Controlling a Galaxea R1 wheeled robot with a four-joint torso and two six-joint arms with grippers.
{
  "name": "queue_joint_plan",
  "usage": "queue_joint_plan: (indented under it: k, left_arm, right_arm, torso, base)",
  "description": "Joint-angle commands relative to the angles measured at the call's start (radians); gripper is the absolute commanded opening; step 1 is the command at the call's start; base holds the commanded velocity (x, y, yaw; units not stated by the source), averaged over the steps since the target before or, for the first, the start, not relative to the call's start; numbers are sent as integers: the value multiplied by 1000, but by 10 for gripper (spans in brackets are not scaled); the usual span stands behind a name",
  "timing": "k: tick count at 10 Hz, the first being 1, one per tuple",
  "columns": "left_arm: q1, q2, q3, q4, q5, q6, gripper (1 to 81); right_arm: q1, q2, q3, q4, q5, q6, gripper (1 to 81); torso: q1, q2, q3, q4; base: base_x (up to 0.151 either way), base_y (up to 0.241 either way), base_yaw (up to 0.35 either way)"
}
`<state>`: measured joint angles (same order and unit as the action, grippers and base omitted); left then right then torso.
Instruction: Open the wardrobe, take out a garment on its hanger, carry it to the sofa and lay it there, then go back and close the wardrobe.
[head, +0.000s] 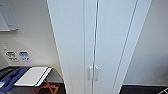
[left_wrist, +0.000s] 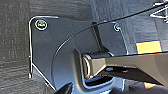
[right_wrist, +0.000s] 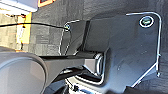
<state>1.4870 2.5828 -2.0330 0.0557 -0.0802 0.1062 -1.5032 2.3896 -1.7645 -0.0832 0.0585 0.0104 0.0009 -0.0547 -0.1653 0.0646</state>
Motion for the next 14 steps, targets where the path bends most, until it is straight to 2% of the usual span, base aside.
queue_joint_plan:
  k: [1,4,6,8,11,14]
  left_arm:
    - [-119,-284,325,10,43,4,811]
    - [-220,-465,552,10,36,13,811]
    - [-293,-544,641,12,-9,21,811]
    - [-403,-619,753,24,-6,20,811]
    - [-559,-674,826,12,4,18,811]
    - [-748,-654,810,-11,157,0,811]
  right_arm:
    - [177,-243,279,-1,-31,32,811]
    - [299,-370,470,-6,-29,36,811]
    - [387,-427,591,-15,-28,33,811]
    - [522,-474,701,-7,-32,36,811]
    - [706,-502,743,-7,-51,94,811]
    - [861,-482,743,-7,-104,146,811]
  torso:
    - [0,0,0,0]
    - [0,0,0,0]
    - [0,0,0,0]
    - [1,0,-1,0]
    - [1,1,-1,0]
    - [2,1,-2,0]
  base:
    - [0,0,0]
    - [0,0,0]
    - [0,0,0]
    - [0,0,0]
    - [0,0,0]
    - [0,0,0]
